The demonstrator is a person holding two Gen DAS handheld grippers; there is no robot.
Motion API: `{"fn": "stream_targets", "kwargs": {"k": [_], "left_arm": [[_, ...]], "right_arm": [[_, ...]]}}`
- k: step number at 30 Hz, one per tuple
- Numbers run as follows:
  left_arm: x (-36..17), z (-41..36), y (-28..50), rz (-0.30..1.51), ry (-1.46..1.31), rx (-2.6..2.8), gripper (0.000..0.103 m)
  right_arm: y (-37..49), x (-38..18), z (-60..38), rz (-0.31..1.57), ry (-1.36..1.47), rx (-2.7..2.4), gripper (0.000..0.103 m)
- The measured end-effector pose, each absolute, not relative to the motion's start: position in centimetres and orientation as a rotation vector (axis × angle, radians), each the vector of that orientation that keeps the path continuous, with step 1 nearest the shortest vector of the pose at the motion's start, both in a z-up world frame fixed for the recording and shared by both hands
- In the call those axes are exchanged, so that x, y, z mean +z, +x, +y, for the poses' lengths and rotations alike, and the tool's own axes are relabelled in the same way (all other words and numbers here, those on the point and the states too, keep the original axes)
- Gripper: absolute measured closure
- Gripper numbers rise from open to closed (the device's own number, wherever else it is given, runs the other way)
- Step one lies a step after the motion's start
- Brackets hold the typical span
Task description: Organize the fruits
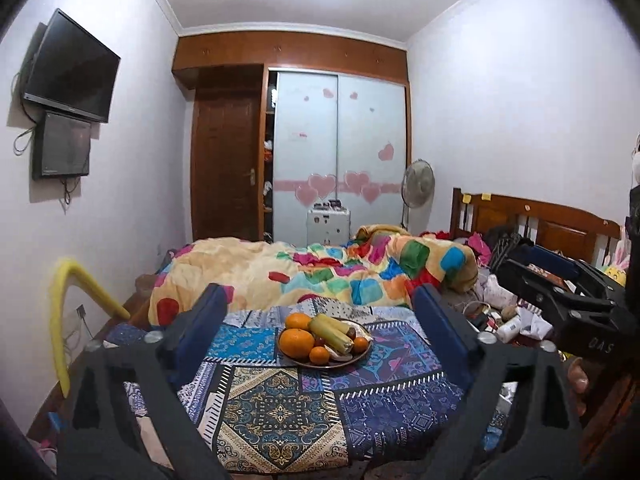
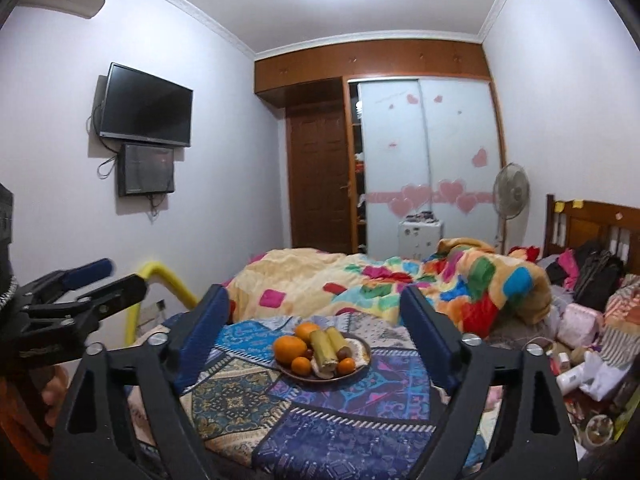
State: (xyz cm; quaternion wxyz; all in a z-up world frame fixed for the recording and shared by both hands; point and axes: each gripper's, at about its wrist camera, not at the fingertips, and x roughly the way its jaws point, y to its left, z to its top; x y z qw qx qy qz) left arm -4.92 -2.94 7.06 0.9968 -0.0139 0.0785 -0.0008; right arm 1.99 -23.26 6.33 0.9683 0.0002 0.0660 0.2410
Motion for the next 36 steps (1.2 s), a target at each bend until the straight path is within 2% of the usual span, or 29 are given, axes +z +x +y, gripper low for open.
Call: {"fn": "stream_targets", "kwargs": {"k": [2,4,9,36], "left_arm": [[7.0,-2.9,-5.2,0.156,-0.031,0.0,0.006],[6.9,-2.9,-5.5,0.157,-0.035,0.003,0.004],[6.7,-3.0,-6.0,0.154,-0.035,0.006,0.001],[5.8,-3.0,-4.7,0.17,-0.034,0.004,0.0]], "right_arm": [[1.6,6.4,-23.7,0.124,0.009,0.482,0.002],[1.4,6.3,-24.0,0.116,0.019,0.48,0.0],[0.5,6.2,-23.8,0.11,0.006,0.473,0.0],[0.3,6.0,-23.3,0.115,-0.013,0.459,0.0]]}}
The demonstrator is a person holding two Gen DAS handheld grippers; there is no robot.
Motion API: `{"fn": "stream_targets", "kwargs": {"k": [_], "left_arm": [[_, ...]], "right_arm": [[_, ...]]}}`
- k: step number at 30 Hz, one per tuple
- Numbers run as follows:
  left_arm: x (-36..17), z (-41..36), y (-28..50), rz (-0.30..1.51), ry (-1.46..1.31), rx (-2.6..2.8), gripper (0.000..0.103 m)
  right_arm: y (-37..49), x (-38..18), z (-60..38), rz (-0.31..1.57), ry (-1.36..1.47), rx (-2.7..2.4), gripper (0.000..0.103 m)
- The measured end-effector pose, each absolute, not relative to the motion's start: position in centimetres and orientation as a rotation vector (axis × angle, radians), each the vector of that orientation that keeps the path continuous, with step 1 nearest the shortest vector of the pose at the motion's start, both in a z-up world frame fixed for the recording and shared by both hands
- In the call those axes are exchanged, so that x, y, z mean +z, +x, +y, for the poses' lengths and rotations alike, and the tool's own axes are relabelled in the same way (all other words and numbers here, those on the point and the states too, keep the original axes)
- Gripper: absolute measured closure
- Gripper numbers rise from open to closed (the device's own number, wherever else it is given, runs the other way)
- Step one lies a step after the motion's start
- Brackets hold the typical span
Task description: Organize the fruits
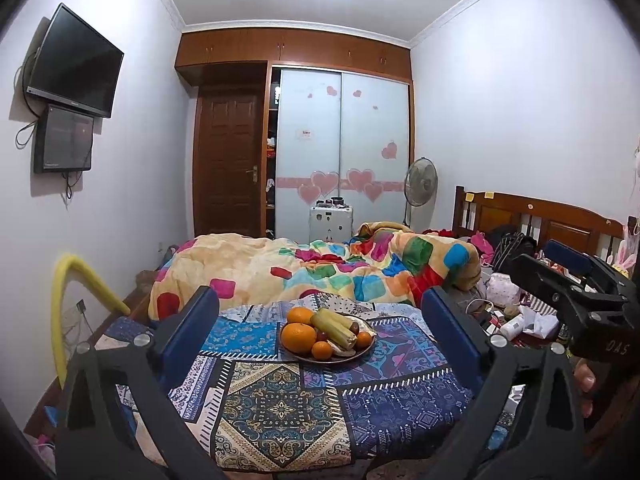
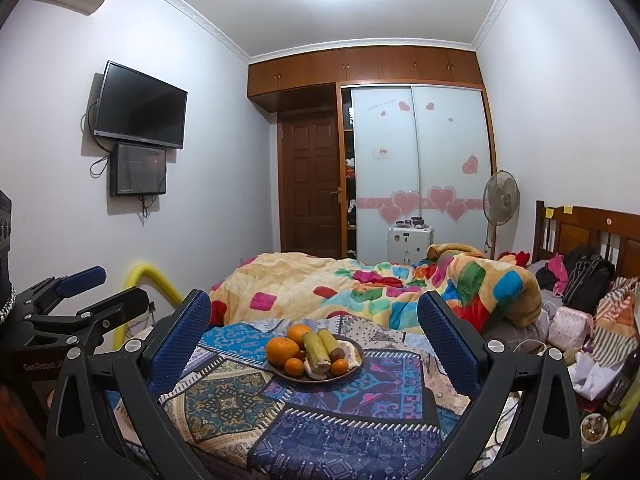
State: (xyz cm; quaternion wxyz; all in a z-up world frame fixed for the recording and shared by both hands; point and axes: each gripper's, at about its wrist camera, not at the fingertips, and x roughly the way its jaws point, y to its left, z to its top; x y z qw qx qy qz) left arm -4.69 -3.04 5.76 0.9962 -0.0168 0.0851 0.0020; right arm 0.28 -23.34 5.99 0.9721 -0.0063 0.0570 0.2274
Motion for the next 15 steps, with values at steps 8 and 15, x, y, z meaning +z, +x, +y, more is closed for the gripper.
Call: {"fn": "stream_targets", "kwargs": {"k": [8,15], "left_arm": [[5.57,-3.39,-4.27,0.171,-0.031,0.002,0.0],[5.56,-3.4,-4.34,0.169,-0.031,0.001,0.0]], "right_arm": [[0.41,6.04,-23.21,0.117,-0.01,0.462,0.0],[0.53,6.06,-23.16,0.115,-0.003,0.465,0.0]]}}
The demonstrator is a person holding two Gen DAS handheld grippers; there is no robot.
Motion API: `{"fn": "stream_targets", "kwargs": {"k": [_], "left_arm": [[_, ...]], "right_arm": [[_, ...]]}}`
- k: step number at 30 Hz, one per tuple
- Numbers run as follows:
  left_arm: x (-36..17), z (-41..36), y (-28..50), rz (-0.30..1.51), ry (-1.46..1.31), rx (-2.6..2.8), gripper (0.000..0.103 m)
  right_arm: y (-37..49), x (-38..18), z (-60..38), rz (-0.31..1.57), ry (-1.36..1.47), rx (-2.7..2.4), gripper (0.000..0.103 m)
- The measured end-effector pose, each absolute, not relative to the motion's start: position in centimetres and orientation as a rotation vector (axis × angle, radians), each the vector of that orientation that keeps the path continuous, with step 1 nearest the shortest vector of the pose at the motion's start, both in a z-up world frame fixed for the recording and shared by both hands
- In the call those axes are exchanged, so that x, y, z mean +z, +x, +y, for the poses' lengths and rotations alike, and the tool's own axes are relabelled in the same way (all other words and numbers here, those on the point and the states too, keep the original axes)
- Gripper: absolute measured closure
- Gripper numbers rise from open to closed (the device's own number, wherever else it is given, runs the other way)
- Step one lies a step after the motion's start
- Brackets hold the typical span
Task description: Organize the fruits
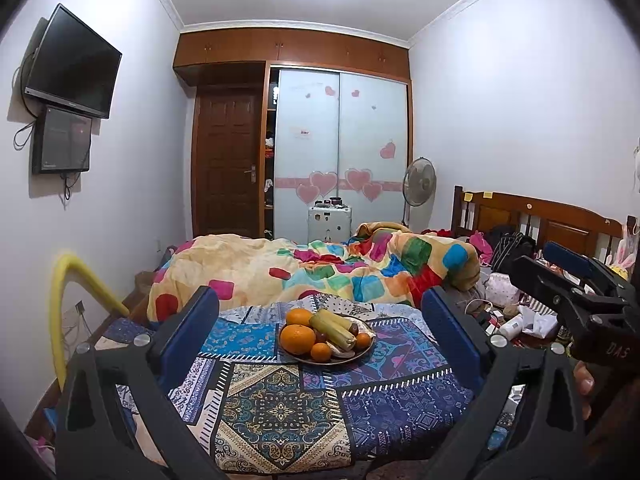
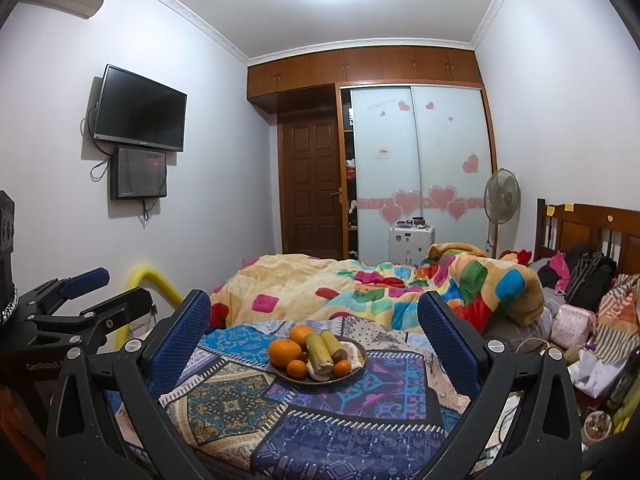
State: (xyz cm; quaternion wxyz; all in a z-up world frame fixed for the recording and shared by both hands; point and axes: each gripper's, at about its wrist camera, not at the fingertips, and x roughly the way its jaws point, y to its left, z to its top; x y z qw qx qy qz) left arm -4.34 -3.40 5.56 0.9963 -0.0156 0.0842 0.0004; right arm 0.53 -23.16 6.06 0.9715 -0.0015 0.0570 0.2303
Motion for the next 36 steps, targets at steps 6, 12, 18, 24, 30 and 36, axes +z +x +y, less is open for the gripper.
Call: {"fn": "stream_targets", "kwargs": {"k": [6,12,18,24,30,36], "left_arm": [[5.5,-3.56,-4.23,0.173,-0.03,0.001,0.0],[5.41,-3.53,-4.22,0.176,-0.032,-0.003,0.0],[5.14,-3.37,-4.17,0.172,-0.033,0.003,0.0],[5.15,-3.41,-4.09,0.182,-0.037,-0.012,0.0],[5.18,-3.37,-4.27,0.179,-0.037,-0.011,0.0],[5.26,-3.31,-4.57,0.183,-0.038,-0.019,0.0]], "right_arm": [[0.46,6.0,-23.15,0.107,0.006,0.467,0.0],[0.32,6.01,-23.05,0.1,0.008,0.466,0.0],[0.25,5.89,-23.15,0.094,0.014,0.467,0.0],[0.26,5.87,-23.16,0.095,0.015,0.467,0.0],[0.33,5.91,-23.04,0.1,0.015,0.471,0.0],[0.43,5.89,-22.84,0.105,0.014,0.474,0.0]]}}
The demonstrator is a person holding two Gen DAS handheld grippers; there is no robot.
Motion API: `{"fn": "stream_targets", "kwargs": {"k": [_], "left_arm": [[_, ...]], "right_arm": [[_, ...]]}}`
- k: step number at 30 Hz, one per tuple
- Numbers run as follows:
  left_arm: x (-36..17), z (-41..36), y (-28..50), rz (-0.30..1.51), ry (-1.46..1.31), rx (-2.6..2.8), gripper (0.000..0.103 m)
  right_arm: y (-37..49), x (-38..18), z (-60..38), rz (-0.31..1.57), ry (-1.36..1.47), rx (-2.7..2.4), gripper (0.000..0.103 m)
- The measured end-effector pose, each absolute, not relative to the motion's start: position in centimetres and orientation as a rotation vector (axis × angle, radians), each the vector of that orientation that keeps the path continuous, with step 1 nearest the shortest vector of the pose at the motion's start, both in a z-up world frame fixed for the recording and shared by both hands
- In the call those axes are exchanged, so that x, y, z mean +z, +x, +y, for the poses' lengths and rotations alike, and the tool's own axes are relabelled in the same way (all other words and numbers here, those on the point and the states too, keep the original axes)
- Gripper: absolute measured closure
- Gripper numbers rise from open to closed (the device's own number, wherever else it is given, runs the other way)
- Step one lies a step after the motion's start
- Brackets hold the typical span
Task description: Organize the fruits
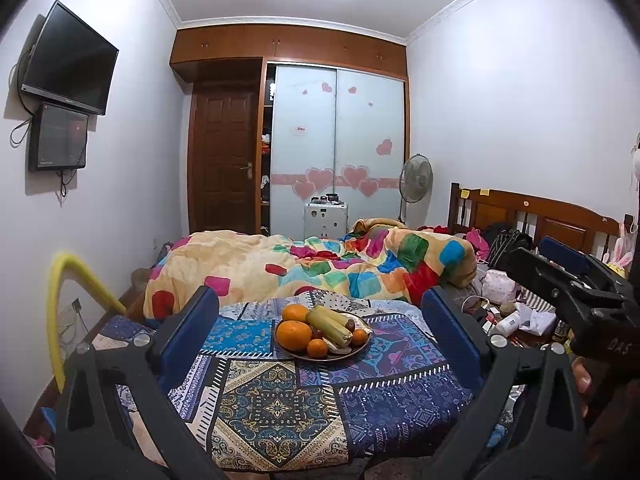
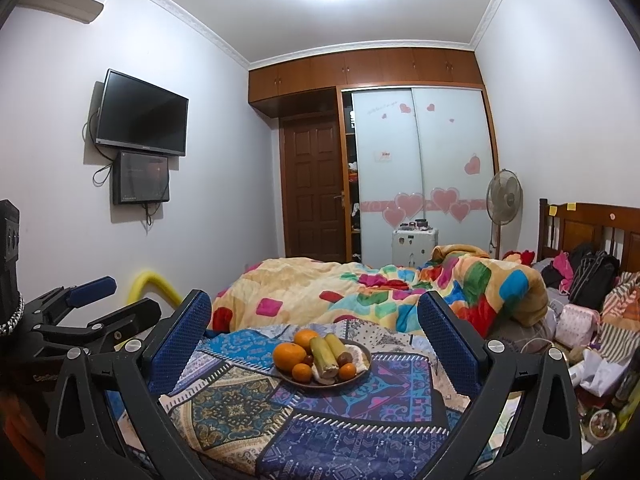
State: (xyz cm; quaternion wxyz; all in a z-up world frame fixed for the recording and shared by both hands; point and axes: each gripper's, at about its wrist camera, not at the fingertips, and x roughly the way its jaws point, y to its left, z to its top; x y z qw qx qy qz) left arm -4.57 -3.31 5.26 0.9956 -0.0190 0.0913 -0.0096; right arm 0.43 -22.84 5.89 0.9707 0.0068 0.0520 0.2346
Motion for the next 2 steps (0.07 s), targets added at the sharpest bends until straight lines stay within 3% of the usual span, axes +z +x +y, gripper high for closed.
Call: {"fn": "stream_targets", "kwargs": {"k": [2], "left_arm": [[5.34,-3.17,-4.55,0.183,-0.039,-0.02,0.0]], "right_arm": [[0.46,5.84,-22.85,0.105,0.012,0.472,0.0]]}}
